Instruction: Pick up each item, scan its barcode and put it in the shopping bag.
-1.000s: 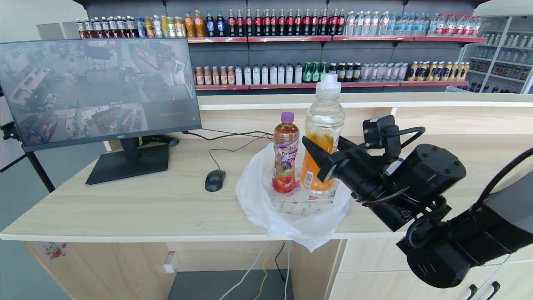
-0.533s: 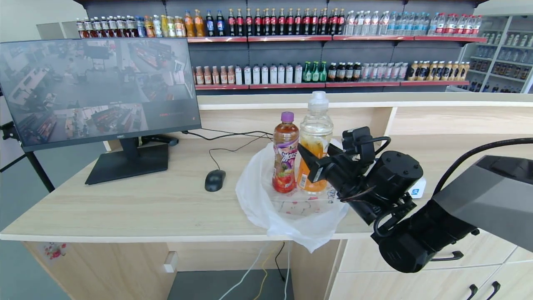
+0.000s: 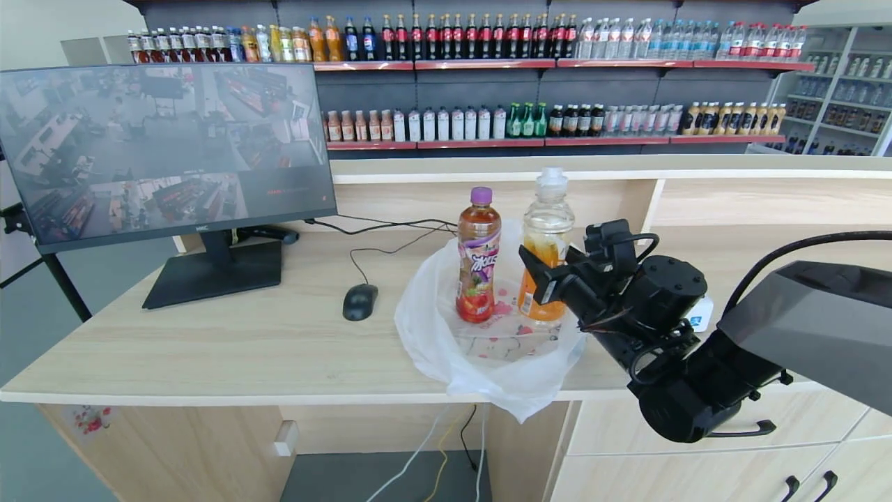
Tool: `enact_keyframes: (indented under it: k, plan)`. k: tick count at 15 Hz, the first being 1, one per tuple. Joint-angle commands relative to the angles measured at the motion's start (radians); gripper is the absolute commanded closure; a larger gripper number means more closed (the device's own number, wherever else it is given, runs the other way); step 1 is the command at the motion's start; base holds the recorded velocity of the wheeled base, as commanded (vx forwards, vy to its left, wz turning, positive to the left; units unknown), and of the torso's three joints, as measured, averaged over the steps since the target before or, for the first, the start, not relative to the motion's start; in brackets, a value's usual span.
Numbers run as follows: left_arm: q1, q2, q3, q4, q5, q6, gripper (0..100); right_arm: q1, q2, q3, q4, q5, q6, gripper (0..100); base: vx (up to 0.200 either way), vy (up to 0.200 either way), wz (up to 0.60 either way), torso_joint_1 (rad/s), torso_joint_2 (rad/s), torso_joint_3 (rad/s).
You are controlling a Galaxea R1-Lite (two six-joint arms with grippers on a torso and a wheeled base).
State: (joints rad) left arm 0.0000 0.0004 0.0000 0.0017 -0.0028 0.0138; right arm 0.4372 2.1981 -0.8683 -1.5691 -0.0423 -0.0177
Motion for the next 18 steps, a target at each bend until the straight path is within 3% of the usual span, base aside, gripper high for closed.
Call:
enact_keyframes:
  k: [1,13,18]
  plan:
    - [0.000,0.000,0.000,0.000,0.000,0.000,0,0.000,0.022,-0.015,-0.002,-0.001,0.001,100,0.000,0.000,0.00,0.000,0.00,0.000]
    - [0.000,0.000,0.000,0.000,0.000,0.000,0,0.029,0.058,-0.017,-0.002,-0.001,0.015,100,0.000,0.000,0.00,0.000,0.00,0.000]
    - [0.000,0.000,0.000,0.000,0.000,0.000,0,0.044,0.042,0.045,-0.002,-0.001,0.015,100,0.000,0.000,0.00,0.000,0.00,0.000]
